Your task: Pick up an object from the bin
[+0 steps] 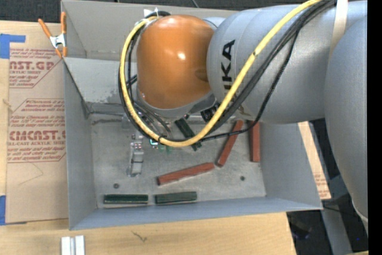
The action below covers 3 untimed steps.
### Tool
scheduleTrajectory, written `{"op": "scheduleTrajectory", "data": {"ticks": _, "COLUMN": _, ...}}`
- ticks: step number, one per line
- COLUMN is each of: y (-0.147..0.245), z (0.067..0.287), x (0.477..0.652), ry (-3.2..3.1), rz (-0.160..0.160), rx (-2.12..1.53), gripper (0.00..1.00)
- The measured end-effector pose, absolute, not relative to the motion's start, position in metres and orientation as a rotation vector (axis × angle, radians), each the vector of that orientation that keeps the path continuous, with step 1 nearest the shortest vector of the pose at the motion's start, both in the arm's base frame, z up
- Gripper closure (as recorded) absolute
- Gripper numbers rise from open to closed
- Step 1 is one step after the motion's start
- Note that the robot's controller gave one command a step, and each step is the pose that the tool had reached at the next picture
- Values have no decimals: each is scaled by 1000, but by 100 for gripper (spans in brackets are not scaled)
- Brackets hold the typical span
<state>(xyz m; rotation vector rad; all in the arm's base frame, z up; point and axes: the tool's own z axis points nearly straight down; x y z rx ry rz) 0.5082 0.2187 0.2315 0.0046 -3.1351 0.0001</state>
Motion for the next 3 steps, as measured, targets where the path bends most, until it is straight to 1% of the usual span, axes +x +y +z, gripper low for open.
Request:
{"op": "scheduleTrajectory", "data": {"ticks": 1, "y": 218, "z": 236, "x": 510, "ry": -3143, "rz": -3, "rx": 1, "gripper": 0}}
{"op": "scheduleTrajectory", "data": {"ticks": 2, "y": 199, "z": 183, "x": 497, "ry": -3148, "rz": -5, "rx": -20, "gripper": 0}}
{"op": "scheduleTrajectory", "data": {"ticks": 3, "y": 213, "z": 158, "x": 488, "ry": -3137, "rz": 3, "rx": -76, "gripper": 0}}
